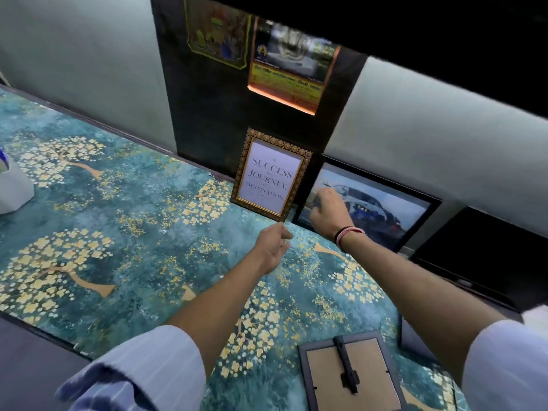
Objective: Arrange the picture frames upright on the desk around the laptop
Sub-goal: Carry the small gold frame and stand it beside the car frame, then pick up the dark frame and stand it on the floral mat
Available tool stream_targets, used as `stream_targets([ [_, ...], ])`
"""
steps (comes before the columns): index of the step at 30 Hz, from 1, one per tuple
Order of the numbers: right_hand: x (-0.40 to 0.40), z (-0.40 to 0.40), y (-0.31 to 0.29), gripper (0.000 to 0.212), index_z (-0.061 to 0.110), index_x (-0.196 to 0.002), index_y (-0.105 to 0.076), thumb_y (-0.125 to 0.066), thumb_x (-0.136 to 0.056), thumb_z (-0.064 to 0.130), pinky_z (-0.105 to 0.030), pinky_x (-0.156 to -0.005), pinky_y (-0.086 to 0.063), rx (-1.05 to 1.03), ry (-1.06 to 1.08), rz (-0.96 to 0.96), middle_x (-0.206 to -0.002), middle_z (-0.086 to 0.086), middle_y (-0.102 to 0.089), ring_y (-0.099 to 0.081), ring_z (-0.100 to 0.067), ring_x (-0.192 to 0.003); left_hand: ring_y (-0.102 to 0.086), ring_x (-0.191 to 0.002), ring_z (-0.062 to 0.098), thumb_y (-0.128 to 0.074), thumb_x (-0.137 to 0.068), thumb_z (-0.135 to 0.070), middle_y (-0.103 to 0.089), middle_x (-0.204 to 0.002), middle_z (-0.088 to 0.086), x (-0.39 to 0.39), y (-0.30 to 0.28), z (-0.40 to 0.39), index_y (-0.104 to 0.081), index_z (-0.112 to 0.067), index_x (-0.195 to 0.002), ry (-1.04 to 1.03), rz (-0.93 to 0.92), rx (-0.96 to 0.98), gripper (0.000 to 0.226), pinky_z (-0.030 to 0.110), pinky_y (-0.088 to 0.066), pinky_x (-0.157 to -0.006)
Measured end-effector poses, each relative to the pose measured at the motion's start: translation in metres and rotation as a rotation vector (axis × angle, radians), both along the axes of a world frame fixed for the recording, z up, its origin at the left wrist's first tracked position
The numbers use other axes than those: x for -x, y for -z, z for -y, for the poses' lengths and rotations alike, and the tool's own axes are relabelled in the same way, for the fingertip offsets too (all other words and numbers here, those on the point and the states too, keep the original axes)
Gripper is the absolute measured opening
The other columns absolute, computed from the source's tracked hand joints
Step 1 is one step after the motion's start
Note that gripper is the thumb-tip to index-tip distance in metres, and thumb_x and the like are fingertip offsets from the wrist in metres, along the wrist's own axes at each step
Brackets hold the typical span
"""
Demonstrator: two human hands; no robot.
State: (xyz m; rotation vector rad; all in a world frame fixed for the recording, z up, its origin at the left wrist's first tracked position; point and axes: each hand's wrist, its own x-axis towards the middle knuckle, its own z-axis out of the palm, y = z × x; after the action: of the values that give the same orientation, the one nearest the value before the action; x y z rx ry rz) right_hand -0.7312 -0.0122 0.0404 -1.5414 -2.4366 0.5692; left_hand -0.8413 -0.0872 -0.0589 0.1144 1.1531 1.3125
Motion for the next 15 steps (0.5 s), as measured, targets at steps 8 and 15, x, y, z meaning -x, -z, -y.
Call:
stream_targets([
  [8, -0.13, 0.067, 0.023, 0.048, 0.002, -0.141, -0.048, -0.05, -0.095, 0.013, -0.034, -0.11, -0.032, 0.153, 0.111, -0.088, -0.145, -0.018, -0.049, -0.045, -0.032, -0.135, -0.058, -0.124, 0.03, -0.056, -0.093, 0.006, -0.061, -0.131, 0.015, -0.096, -0.013, 0.046, -0.048, -0.004, -0.145, 0.119, -0.159, 0.037, 0.053, 0.041, -0.049, -0.101],
  [15, -0.279, 0.145, 0.053, 0.041, 0.004, -0.134, -0.055, -0.049, -0.097, 0.02, -0.037, -0.101, -0.044, 0.348, 0.291, -0.204, -0.136, -0.014, -0.059, -0.056, -0.03, -0.124, -0.06, -0.126, 0.032, -0.058, -0.092, 0.007, -0.062, -0.132, 0.018, -0.202, -0.026, 0.111, -0.053, -0.004, -0.137, 0.147, -0.241, 0.085, 0.046, 0.042, -0.049, -0.103],
])
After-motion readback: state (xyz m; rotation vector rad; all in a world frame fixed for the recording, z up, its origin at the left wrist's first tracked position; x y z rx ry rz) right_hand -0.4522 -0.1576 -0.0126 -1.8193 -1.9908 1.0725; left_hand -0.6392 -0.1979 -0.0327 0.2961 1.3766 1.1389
